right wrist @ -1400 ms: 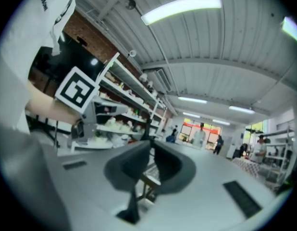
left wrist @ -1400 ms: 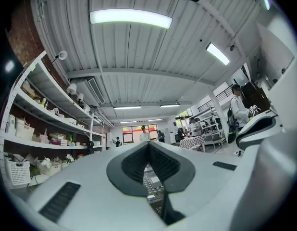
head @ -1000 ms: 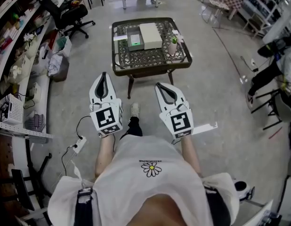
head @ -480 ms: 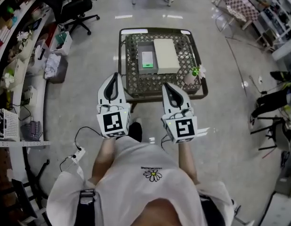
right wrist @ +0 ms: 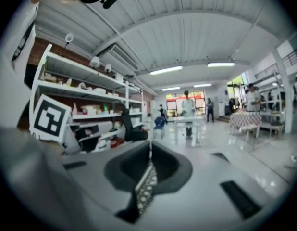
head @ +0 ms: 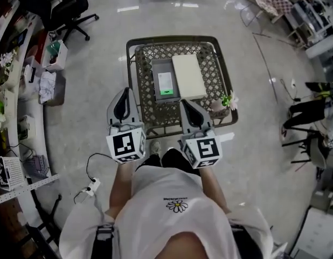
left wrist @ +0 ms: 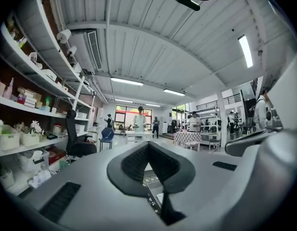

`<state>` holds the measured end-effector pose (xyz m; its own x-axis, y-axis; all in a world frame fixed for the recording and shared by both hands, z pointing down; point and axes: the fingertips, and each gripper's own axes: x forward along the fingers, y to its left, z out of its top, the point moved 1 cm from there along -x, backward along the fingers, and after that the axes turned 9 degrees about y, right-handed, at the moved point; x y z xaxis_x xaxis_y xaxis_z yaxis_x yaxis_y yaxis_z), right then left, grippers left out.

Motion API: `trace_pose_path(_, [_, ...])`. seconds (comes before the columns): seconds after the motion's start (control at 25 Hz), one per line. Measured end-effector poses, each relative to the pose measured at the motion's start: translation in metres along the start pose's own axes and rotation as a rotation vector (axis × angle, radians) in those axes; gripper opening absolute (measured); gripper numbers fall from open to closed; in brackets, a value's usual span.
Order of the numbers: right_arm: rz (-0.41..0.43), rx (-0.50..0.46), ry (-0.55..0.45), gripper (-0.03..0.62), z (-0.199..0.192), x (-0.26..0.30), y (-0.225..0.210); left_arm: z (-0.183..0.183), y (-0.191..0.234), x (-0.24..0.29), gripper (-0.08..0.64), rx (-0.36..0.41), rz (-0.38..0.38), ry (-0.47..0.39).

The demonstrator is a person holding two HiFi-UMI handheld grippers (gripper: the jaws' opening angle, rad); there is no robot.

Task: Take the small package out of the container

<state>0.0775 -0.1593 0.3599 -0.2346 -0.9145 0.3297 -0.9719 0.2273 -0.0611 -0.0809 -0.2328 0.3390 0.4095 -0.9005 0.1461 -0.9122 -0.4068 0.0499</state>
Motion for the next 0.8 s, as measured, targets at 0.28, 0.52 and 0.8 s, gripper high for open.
trace_pose_path(0.28, [0.004,0.028,0.106,0.032,-0.014,0.035,-0.027,0.007,-0.018,0.03,0.026,0.035,0.019,0.03])
trace_pose_path(0.52, [0.017,0.053,0.098,0.032,-0.007,0.059,-0.029,0.016,-0.013,0.039,0.025,0.033,0.077,0.004])
trace_pose_path(0.8, [0.009,0.054,0.15,0.032,-0.018,0.074,-0.038,0.009,-0.002,0.043,0.025,0.05,0.13,0.034])
